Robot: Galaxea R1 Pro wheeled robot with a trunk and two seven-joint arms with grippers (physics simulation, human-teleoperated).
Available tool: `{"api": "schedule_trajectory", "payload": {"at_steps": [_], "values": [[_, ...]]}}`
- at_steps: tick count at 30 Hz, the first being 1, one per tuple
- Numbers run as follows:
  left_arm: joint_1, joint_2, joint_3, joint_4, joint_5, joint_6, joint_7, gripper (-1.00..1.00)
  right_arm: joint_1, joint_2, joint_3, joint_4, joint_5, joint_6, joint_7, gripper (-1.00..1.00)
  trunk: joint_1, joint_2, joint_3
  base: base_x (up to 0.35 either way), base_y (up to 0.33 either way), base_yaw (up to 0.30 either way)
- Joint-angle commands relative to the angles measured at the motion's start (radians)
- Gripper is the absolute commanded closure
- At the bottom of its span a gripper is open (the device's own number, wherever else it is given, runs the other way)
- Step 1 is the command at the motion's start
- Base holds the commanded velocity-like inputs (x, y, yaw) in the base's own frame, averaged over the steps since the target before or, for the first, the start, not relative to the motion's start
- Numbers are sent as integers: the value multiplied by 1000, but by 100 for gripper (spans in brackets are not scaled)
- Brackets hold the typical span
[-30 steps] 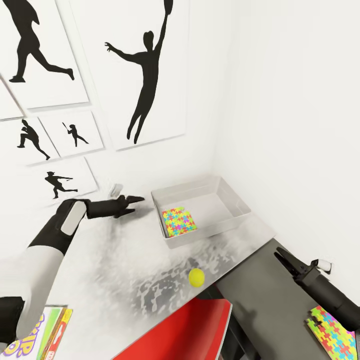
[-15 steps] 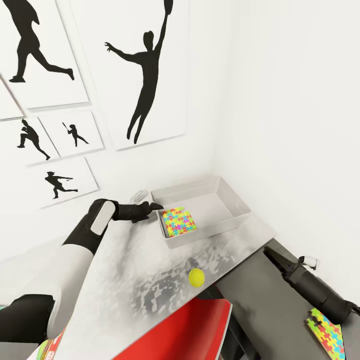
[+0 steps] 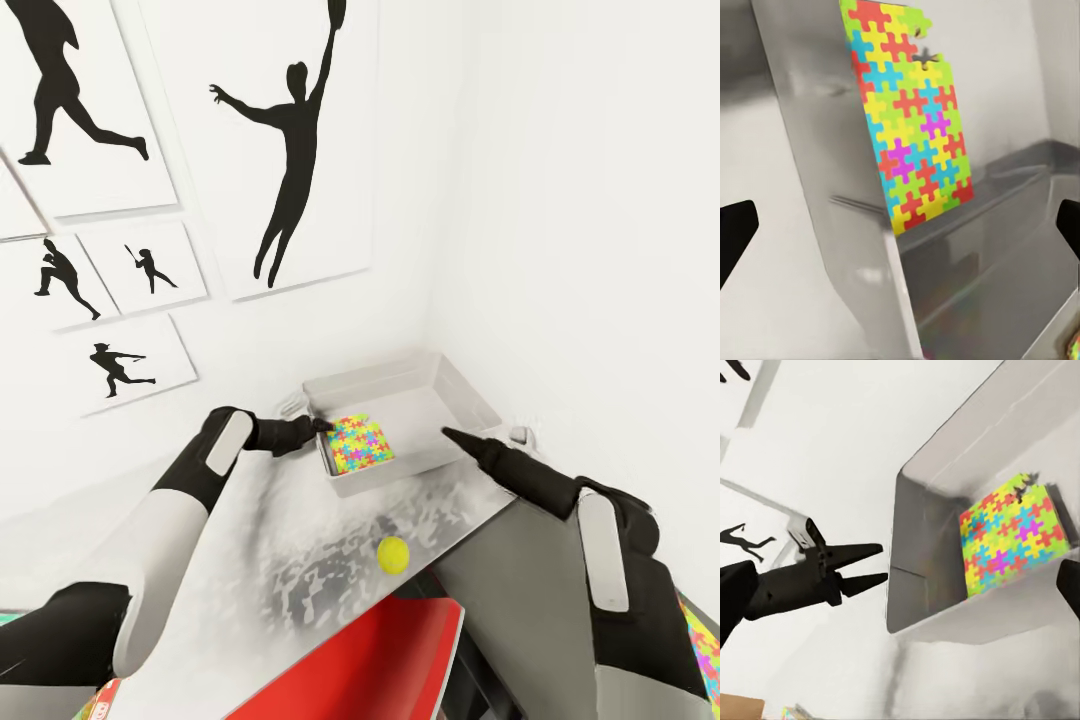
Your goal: Put all the toys in the child's room - the three board games (two on the bed and one on the table), the two jigsaw puzzles on the table, and the tennis ball on the table - inside the toy box on the table in the child's room.
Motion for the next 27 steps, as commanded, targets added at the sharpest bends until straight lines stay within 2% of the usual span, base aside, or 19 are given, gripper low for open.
{"api": "schedule_trajectory", "payload": {"at_steps": [1, 5, 6, 9, 10, 14, 15, 20, 23, 27], "values": [[-1, -5, 0, 1, -6, 3, -2, -100, -24, 9, 12, 0, 6, 8, -27, -100, 1, -2, -2, 0, 0, 0], [-1, -20, 0, 4, -8, 1, 2, -100, -107, 45, 53, 8, 3, 16, -153, -100, 1, -2, -2, 0, 0, 0], [-1, -26, 0, 4, -8, 1, 3, -100, -142, 64, 70, 17, 3, 18, -211, -100, 1, -2, -2, 0, 0, 0], [-1, -38, -1, 5, -10, 1, 5, -100, -183, 90, 97, 39, 2, 19, -302, -100, 1, -2, -2, 0, 0, 0], [-1, -44, -1, 5, -11, 1, 8, -100, -206, 105, 116, 56, 2, 18, -359, -100, 1, -2, -2, 0, 0, 0], [-1, -51, -1, 5, -12, 1, 12, -100, -258, 130, 150, 115, 1, 15, -471, -100, 1, -2, -2, 0, 0, 0], [-1, -53, -1, 5, -13, 2, 15, -100, -287, 132, 162, 165, 1, 13, -526, -100, 1, -2, -2, 0, 0, 0], [-1, -55, -1, 6, -13, 2, 19, -100, -369, 132, 176, 338, 1, 4, -672, -100, 1, -2, -2, 0, 0, 0], [-2, -55, -1, 6, -13, 2, 20, -100, -397, 132, 180, 408, 0, -27, -730, -100, 1, -2, -2, 0, 0, 0], [-3, -56, -1, 6, -12, 2, 20, -100, -411, 132, 181, 445, 1, -66, -771, -100, 1, -2, -2, 0, 0, 0]]}}
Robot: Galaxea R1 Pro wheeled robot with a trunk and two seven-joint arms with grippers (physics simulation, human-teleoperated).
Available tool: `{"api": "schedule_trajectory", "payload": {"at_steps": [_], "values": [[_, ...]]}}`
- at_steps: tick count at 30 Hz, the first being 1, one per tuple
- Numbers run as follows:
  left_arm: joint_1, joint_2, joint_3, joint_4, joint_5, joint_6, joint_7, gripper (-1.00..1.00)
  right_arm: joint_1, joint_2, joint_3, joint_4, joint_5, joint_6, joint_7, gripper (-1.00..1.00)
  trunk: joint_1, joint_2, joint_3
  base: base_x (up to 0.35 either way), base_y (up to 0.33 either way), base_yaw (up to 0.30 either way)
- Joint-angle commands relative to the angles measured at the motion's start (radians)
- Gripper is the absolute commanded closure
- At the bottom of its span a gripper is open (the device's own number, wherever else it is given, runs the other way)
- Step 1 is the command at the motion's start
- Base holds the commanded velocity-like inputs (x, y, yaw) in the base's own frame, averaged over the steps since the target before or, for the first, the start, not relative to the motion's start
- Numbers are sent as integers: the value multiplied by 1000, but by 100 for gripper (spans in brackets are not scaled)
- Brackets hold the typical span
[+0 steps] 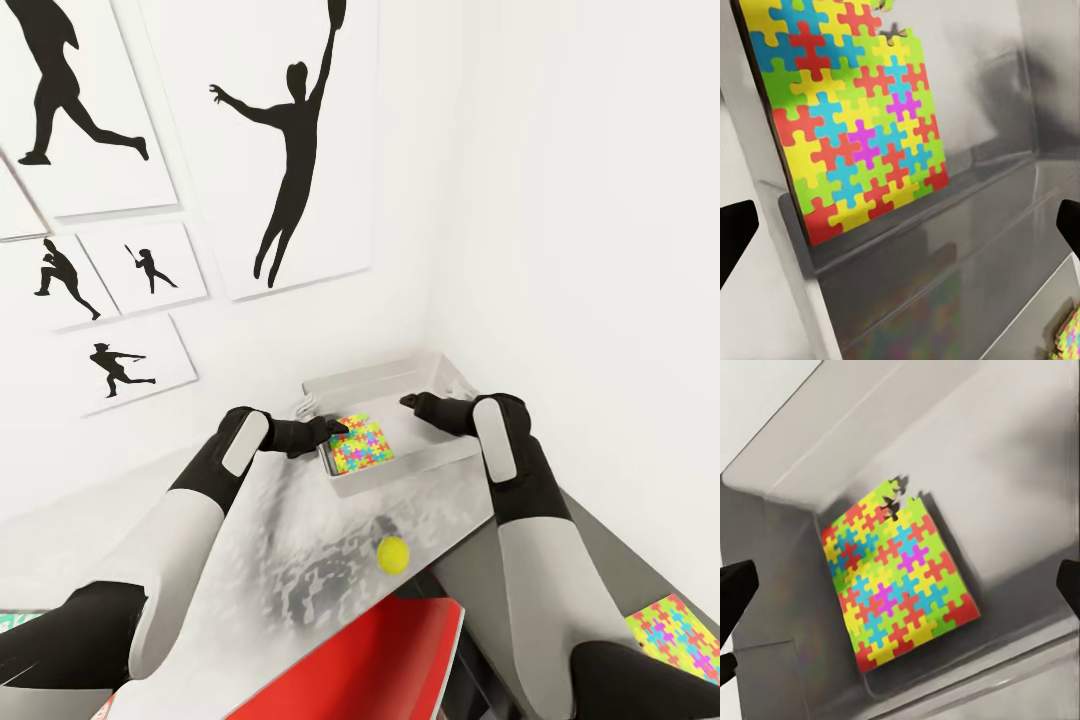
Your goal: Put all the toys in the child's room - the three board games (two on the bed and one on the table), the two jigsaw puzzles on the table, and the tennis ball on the table - inside the toy box on the table in the child's room.
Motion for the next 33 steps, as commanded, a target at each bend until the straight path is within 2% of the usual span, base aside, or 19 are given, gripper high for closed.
{"api": "schedule_trajectory", "payload": {"at_steps": [1, 11, 19, 26, 33], "values": [[-1, 0, 0, -1, -2, 3, -2, -100, -2, 1, -2, 3, -11, -1, -16, -100, 1, -2, -2, 0, 0, 0], [-1, 1, 0, -1, -3, 3, -2, -100, -7, 1, -1, 33, -12, -20, -98, -100, 1, -2, -2, 0, 0, 0], [-1, 0, 0, -1, -3, 3, -1, -100, -8, 1, -4, 47, -15, -23, -135, -100, 1, -2, -2, 0, 0, 0], [-1, 0, 1, -1, -2, 3, 0, -100, -9, 1, -7, 73, -54, -78, -176, -100, 1, -2, -2, 0, 0, 0], [-1, 0, 1, -1, -2, 3, 0, -100, -9, 1, -7, 76, -74, -90, -219, -100, 1, -2, -2, 0, 0, 0]]}}
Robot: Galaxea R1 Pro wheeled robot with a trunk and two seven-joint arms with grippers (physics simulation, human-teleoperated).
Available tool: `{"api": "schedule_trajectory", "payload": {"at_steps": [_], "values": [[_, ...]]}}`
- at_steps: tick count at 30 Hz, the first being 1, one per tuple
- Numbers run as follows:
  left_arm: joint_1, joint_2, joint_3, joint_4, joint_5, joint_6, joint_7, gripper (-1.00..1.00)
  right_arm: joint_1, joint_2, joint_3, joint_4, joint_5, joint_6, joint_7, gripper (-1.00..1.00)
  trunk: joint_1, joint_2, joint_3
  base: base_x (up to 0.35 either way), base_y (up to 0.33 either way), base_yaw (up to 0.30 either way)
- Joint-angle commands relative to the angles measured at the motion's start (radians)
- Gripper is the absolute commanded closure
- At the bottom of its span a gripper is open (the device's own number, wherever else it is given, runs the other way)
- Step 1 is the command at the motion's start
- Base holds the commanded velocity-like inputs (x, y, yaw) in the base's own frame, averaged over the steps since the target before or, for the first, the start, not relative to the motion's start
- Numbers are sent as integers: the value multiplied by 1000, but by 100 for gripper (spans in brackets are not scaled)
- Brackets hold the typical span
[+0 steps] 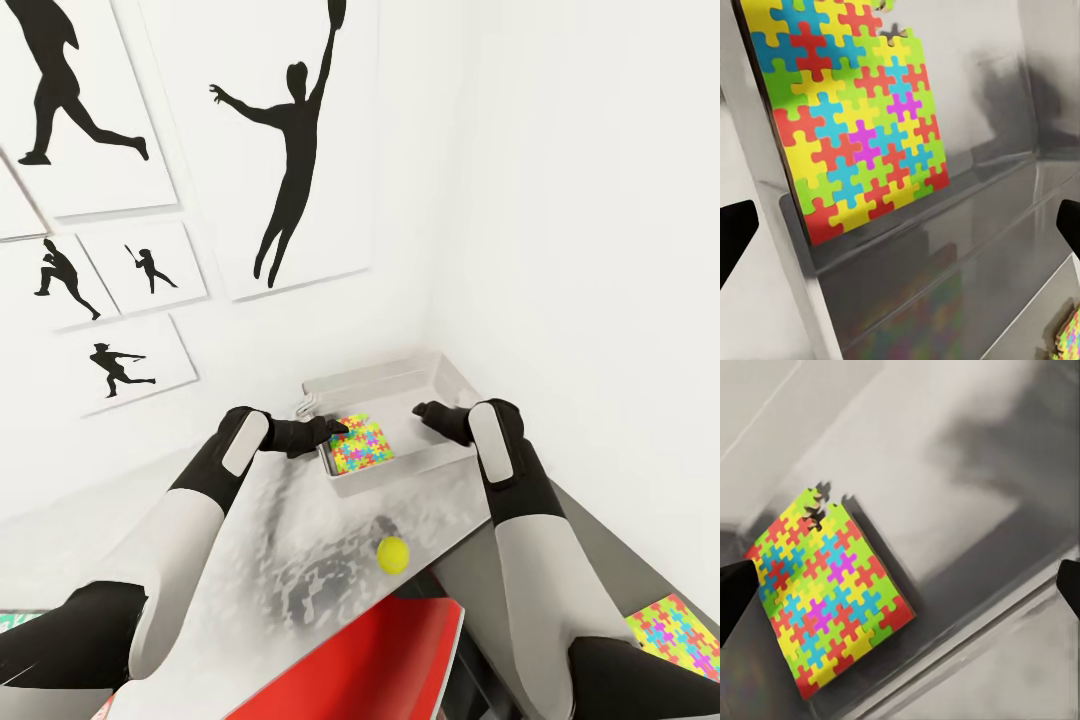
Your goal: Put all the toys in the child's room - the three board games (two on the bed and one on the table), the two jigsaw puzzles on the table, and the tennis ball on the table - inside the toy box on the table in the child's room.
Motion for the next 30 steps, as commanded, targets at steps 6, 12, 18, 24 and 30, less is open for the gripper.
{"api": "schedule_trajectory", "payload": {"at_steps": [6, 12, 18, 24, 30], "values": [[-1, 0, 0, -1, -2, 3, -2, -100, 0, 1, -1, -2, -14, 1, -31, -100, 1, -2, -2, 0, 0, 0], [-1, 0, 0, -1, -2, 4, -2, -100, 0, 1, 2, -3, -15, 0, -38, -100, 1, -2, -2, 0, 0, 0], [-1, 0, 0, -1, -2, 5, -2, -100, 0, 1, 4, -5, -14, 0, -39, -100, 1, -2, -2, 0, 0, 0], [-1, -1, 0, -1, -2, 4, -2, -100, 0, 1, 4, -7, -14, 0, -40, -100, 1, -2, -2, 0, 0, 0], [-1, -1, 0, -1, -2, 4, -2, -100, 0, 1, 4, -7, -15, 0, -40, -100, 1, -2, -2, 0, 0, 0]]}}
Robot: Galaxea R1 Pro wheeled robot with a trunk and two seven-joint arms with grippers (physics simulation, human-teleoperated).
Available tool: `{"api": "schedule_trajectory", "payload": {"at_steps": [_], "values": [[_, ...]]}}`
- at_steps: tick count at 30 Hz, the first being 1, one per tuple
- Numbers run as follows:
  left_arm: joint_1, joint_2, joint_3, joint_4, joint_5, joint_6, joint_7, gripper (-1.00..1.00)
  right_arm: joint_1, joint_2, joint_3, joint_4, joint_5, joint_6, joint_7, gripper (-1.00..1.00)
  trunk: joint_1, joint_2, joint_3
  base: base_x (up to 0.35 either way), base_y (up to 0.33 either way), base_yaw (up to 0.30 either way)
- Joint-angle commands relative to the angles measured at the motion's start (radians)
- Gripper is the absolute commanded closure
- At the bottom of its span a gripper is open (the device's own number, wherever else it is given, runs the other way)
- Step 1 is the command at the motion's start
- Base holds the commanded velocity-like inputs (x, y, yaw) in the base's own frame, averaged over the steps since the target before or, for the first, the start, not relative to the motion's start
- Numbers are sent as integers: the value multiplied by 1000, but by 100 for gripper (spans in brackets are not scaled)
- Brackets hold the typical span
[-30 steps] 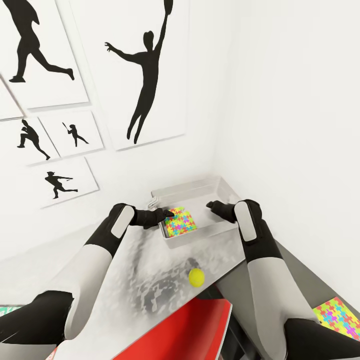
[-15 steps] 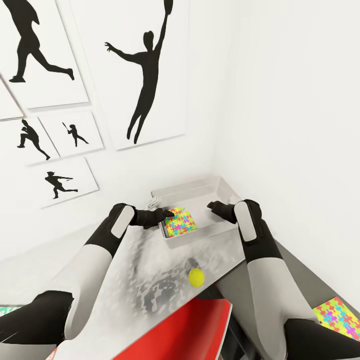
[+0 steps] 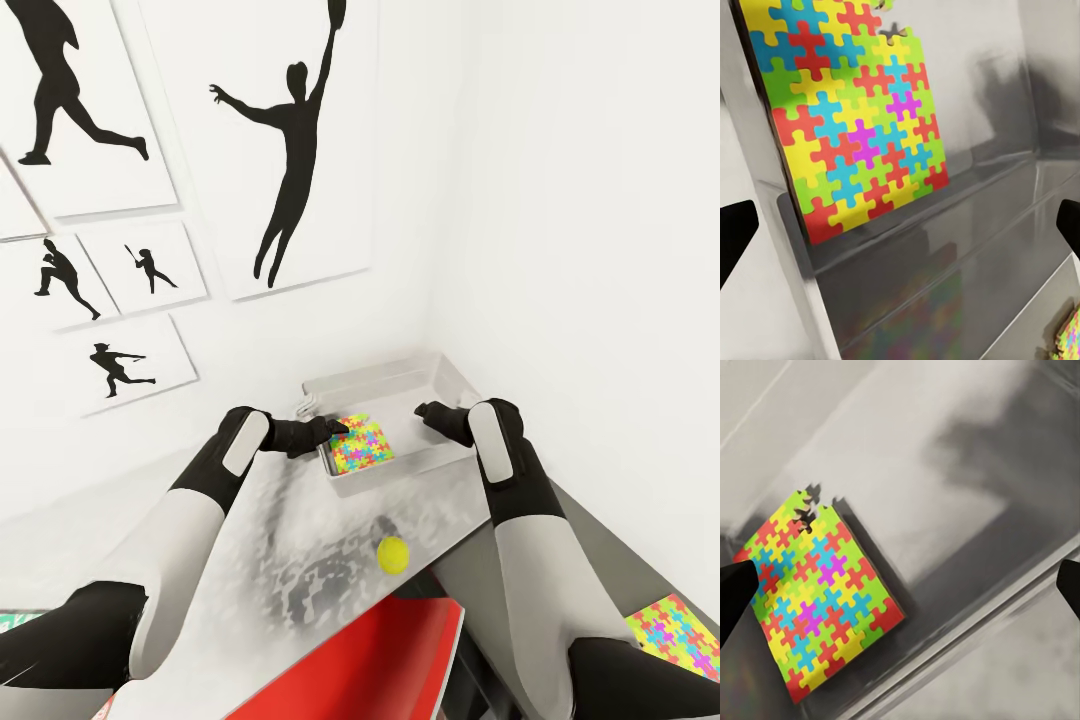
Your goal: Put all the toys in the child's room - the three board games (two on the bed and one on the table), the two jigsaw puzzles on the table, and the tennis ball on the table - inside the toy box on the table in the child's room.
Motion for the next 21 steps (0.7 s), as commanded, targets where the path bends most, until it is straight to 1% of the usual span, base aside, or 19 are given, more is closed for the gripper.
{"api": "schedule_trajectory", "payload": {"at_steps": [1, 7, 12, 16, 21], "values": [[-1, 0, 0, -1, 0, 3, -2, -100, -1, 1, -2, -1, -11, 2, -9, -100, 1, -2, -2, 0, 0, 0], [-1, 0, 0, -1, 0, 4, -2, -100, -1, 1, -2, -1, -10, 3, -26, -100, 1, -2, -2, 0, 0, 0], [-1, 0, 0, -1, 0, 4, -2, -100, -1, 1, -1, -1, -11, 8, -90, -100, 1, -2, -2, 0, 0, 0], [-1, 0, 0, -1, 0, 4, -2, -100, -2, 1, 0, -1, -12, 9, -124, -100, 1, -2, -2, 0, 0, 0], [-1, 0, 0, -1, 1, 4, -2, -100, -2, 1, 1, -1, -12, 11, -138, -100, 1, -2, -2, 0, 0, 0]]}}
